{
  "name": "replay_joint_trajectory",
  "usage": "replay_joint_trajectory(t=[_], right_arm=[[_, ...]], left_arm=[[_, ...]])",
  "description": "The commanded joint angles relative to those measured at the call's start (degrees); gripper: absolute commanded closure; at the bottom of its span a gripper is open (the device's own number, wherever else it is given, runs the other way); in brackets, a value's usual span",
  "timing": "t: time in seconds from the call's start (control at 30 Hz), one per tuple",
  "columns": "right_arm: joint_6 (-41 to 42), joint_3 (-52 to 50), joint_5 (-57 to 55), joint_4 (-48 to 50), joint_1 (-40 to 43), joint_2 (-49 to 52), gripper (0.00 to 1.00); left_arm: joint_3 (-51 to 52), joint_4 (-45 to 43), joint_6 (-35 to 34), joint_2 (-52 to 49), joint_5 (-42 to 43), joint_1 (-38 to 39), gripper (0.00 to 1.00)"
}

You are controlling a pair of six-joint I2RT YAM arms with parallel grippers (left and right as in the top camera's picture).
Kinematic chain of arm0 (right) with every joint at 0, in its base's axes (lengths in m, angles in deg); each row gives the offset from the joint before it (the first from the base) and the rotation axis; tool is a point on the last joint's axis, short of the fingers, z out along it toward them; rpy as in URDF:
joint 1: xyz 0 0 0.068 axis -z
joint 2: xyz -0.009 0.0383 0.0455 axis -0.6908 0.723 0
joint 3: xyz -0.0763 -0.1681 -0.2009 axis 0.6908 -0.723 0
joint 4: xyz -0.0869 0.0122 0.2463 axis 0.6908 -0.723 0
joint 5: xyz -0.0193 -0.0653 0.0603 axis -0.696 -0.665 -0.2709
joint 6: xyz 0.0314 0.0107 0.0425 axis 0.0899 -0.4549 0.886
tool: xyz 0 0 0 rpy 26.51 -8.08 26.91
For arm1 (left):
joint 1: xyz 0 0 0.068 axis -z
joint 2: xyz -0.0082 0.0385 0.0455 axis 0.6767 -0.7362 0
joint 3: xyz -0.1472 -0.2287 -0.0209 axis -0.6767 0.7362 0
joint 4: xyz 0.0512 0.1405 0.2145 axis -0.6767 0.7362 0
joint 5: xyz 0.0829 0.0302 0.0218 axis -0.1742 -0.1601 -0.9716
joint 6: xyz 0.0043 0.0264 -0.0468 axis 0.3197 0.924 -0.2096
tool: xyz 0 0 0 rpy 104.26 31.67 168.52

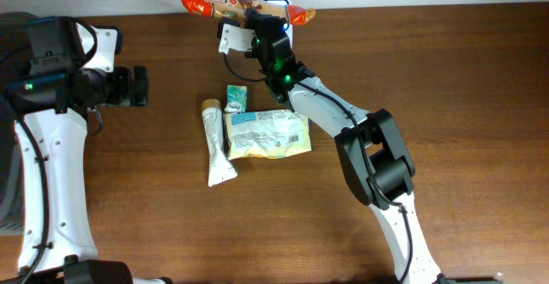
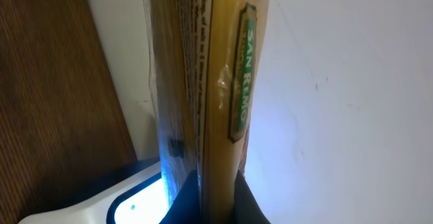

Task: Scan the item barcode
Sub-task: 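Carry the pasta pack with the right gripper over the white scanner, then move the pasta pack right and set it on the table edge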

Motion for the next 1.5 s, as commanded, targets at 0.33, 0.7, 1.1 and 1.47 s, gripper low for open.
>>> replay_joint_trajectory(t=[0.33, 0.7, 1.1, 1.47], right_arm=[[3.9, 2.4, -6.7, -10.5, 0.5, -10.6, 0.96], [50.5, 2.4, 4.3, -64.8, 8.0, -40.0, 0.96], [66.2, -3.8, 0.4, -87.4, 38.6, -28.3, 0.96], [76.3, -6.3, -17.5, -88.7, 38.7, -21.0, 0.00]], left_arm=[[-0.1, 0.0, 0.7, 1.5, -0.2, 0.0, 0.01], [-0.1, 0.0, 0.7, 1.5, -0.2, 0.0, 0.01], [-0.1, 0.0, 0.7, 1.5, -0.2, 0.0, 0.01], [-0.1, 0.0, 0.7, 1.5, -0.2, 0.0, 0.01]])
